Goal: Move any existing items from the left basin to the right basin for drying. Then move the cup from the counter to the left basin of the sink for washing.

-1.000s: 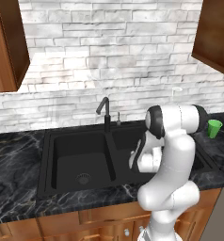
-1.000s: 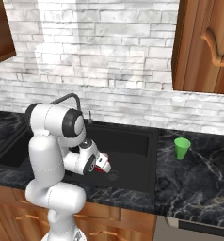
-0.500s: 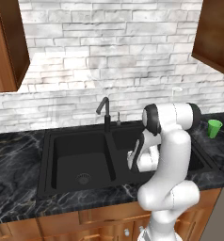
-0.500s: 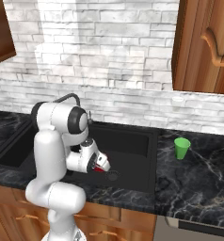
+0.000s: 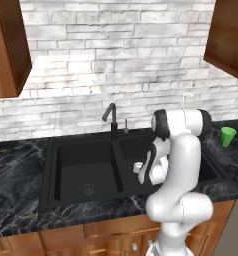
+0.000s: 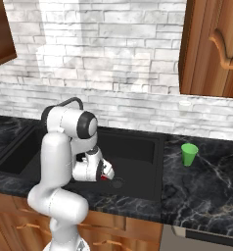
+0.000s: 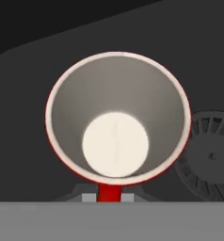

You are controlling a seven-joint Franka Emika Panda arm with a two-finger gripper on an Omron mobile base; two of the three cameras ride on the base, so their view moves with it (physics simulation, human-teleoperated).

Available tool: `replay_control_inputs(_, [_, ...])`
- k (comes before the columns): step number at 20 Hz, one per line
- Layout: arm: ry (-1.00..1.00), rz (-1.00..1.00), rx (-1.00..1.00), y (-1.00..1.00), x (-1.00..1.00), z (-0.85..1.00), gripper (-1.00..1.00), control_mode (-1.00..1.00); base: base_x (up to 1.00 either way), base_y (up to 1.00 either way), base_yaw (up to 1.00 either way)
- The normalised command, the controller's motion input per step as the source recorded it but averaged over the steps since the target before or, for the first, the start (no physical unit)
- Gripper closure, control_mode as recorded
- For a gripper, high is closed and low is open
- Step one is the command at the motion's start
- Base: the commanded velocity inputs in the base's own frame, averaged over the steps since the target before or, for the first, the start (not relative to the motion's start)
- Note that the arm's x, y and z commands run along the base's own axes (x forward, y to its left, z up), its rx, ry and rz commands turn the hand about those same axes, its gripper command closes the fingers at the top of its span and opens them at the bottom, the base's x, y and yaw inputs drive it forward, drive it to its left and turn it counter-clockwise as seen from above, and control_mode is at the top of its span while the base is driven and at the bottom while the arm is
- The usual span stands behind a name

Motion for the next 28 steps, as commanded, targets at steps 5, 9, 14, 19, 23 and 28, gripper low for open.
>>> replay_control_inputs(5, [0.00, 0.06, 0.01, -0.04, 0.05, -0.10, -1.00, -1.00, 0.00, 0.00, 0.00])
replay_control_inputs(9, [0.00, 0.04, 0.01, -0.02, 0.00, 0.01, -1.00, -1.00, 0.00, 0.00, 0.00])
replay_control_inputs(14, [0.00, 0.00, 0.00, -0.02, -0.05, 0.24, -1.00, -1.00, 0.00, 0.00, 0.00])
replay_control_inputs(19, [0.00, 0.00, 0.00, -0.01, -0.08, 0.47, -1.00, -1.00, 0.00, 0.00, 0.00])
replay_control_inputs(23, [0.00, 0.00, 0.00, -0.04, -0.14, 0.51, -1.00, -1.00, 0.00, 0.00, 0.00])
replay_control_inputs(28, [0.02, 0.00, 0.00, -0.17, -0.23, 0.53, -1.00, -1.00, 0.00, 0.00, 0.00])
